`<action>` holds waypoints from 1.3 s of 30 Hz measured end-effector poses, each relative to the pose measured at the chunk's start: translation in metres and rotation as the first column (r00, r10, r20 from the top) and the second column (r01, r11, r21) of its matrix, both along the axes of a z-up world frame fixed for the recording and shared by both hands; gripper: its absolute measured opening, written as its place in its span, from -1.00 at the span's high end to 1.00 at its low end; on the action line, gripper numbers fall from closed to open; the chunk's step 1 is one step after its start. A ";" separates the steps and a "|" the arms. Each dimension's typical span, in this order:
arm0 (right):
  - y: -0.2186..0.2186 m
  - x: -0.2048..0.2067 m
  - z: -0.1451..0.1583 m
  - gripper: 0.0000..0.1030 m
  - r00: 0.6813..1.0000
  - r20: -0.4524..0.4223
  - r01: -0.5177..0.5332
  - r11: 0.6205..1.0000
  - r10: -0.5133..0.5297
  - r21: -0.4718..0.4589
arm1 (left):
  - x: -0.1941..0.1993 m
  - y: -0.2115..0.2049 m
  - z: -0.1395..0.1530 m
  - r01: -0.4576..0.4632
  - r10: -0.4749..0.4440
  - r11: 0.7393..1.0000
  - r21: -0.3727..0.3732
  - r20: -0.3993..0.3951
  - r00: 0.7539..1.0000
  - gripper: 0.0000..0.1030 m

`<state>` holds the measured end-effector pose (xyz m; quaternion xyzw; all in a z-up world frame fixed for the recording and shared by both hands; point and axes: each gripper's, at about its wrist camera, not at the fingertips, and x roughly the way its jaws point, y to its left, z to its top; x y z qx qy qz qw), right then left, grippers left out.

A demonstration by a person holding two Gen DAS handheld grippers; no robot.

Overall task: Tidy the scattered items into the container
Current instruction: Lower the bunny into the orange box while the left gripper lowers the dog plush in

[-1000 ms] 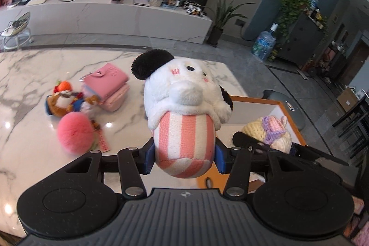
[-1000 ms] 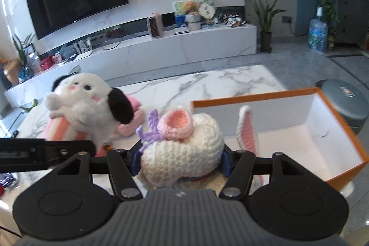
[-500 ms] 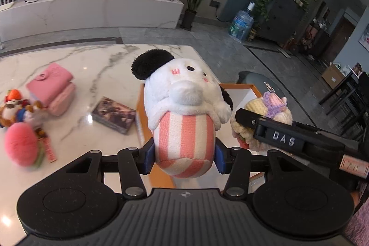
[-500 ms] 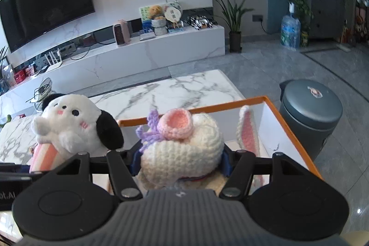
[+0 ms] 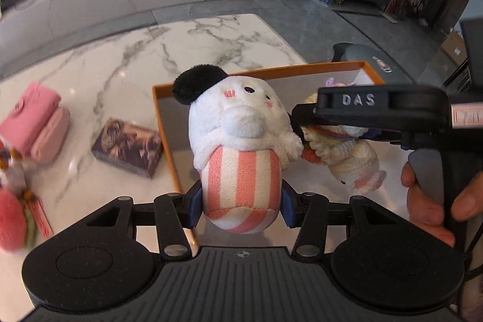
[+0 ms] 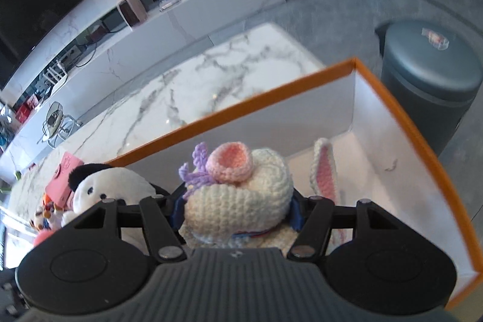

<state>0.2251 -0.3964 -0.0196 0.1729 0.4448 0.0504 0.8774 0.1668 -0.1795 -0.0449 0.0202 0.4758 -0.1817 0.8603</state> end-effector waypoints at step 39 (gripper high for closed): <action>-0.002 0.003 -0.015 -0.48 0.989 -0.144 0.045 0.999 -0.044 0.003 | -0.007 -0.017 -0.002 0.069 -0.067 0.997 0.035 -0.060 0.996 0.16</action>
